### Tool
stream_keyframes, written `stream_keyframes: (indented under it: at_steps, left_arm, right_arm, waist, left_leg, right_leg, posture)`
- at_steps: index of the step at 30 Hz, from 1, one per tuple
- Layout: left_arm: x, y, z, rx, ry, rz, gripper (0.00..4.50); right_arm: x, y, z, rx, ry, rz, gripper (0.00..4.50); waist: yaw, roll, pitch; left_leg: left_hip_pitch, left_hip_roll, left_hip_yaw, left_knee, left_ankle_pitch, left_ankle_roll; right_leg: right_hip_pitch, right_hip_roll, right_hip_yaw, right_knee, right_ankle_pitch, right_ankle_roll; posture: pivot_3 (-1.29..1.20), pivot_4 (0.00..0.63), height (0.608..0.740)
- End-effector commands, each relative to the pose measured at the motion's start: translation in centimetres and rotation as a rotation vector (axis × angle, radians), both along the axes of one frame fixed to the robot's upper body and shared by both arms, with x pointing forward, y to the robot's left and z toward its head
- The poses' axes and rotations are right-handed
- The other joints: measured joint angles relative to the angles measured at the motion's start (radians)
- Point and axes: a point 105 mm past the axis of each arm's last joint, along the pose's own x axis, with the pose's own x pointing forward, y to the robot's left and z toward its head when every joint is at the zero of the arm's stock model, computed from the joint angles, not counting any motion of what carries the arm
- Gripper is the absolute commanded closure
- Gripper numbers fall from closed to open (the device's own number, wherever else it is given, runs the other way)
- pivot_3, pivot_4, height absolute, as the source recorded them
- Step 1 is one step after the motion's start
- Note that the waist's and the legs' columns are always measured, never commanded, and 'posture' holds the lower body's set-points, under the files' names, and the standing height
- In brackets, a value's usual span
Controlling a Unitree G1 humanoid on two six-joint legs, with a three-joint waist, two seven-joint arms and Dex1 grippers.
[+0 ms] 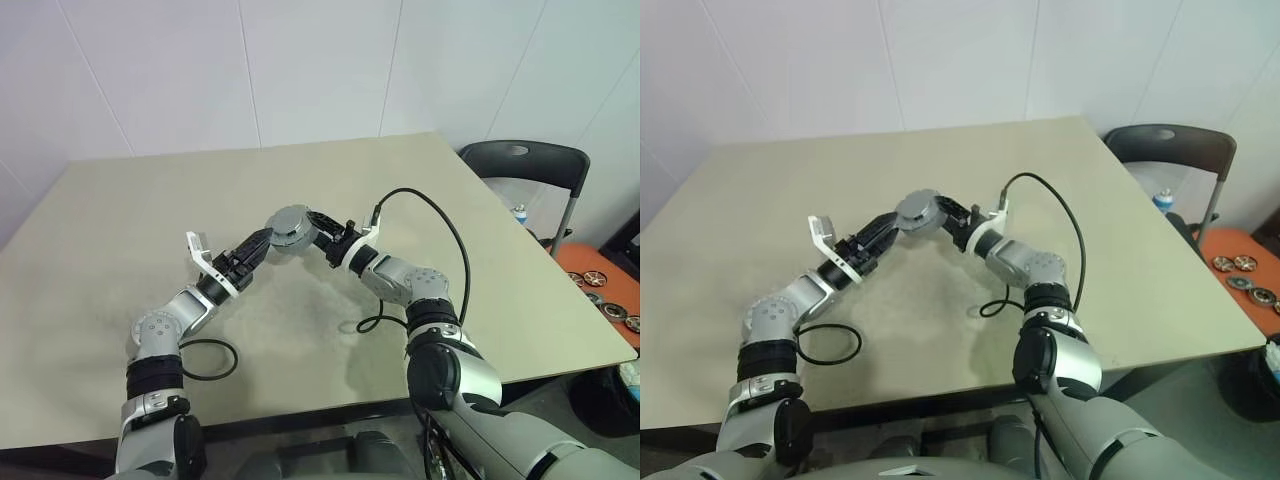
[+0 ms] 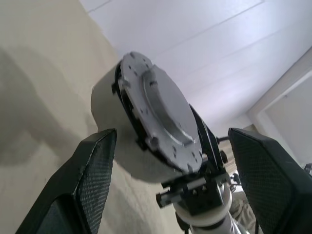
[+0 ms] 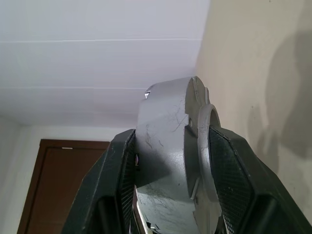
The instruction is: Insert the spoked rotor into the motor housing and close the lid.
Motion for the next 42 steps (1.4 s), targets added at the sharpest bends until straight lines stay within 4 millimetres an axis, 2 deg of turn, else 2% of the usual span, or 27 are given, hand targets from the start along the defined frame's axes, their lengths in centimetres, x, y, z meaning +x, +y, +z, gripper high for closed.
stream_keyframes:
  at_steps: [1,6,12,19,30,36,42]
  left_arm:
    - [0.4,-0.6,1.3,-0.028,-0.028,-0.006,0.61]
    - [0.2,-1.0,0.7,-0.045,0.019,-0.009,0.61]
    - [0.1,-0.9,1.4,-0.04,0.017,-0.008,0.61]
    - [0.9,-0.4,1.9,-0.052,0.007,0.037,0.61]
    - [2.0,-1.2,1.9,-0.089,0.0,0.028,0.61]
    - [2.8,-1.0,0.7,-0.114,0.038,0.026,0.61]
    - [3.5,-1.5,0.7,-0.127,0.035,0.013,0.61]
  right_arm:
    - [0.7,-0.2,3.0,0.023,-0.097,-0.007,2.33]
    - [0.6,-0.2,4.0,0.06,-0.117,0.001,2.33]
    - [0.3,0.2,5.4,0.126,-0.14,0.029,2.33]
    - [0.1,0.6,5.0,0.129,-0.118,0.037,2.33]
    - [0.1,0.8,4.5,0.102,-0.111,0.041,2.33]
    - [0.2,0.7,4.3,0.082,-0.107,0.033,2.33]
    - [0.2,0.8,4.0,0.065,-0.1,0.03,2.33]
  waist:
    - [0.0,0.0,0.0]
    - [0.0,0.0,0.0]
    - [0.0,0.0,0.0]
    - [0.001,-0.001,0.0]
    - [0.0,-0.001,-0.001]
    - [0.0,-0.001,-0.001]
    - [-0.001,-0.001,-0.001]
  left_leg:
    - [0.0,0.0,0.0,0.0,0.0,0.0]
    - [0.0,0.0,0.0,0.0,0.0,0.0]
    - [0.0,0.0,0.0,0.0,-0.001,0.001]
    - [0.0,0.0,0.0,0.001,0.0,0.001]
    - [0.0,0.0,0.0,0.001,0.001,-0.001]
    - [0.0,0.0,0.0,0.001,0.001,-0.001]
    - [0.0,0.0,0.0,0.001,0.001,-0.001]
  right_leg:
    - [0.0,0.0,0.0,0.0,0.0,0.0]
    - [0.0,0.0,0.0,0.0,0.0,0.0]
    - [0.0,0.0,0.0,0.001,0.0,0.0]
    - [0.0,0.0,0.0,0.001,0.0,0.0]
    - [0.0,0.0,0.0,0.001,0.0,0.0]
    - [0.0,0.0,0.0,0.001,0.0,0.0]
    - [0.0,0.0,0.0,0.002,0.0,0.0]
  posture:
    - [0.0,0.0,0.74]
    - [0.0,0.0,0.74]
    - [0.0,0.0,0.74]
    - [0.0,0.0,0.74]
    - [0.0,0.0,0.74]
    - [0.0,0.0,0.74]
    - [0.0,0.0,0.74]
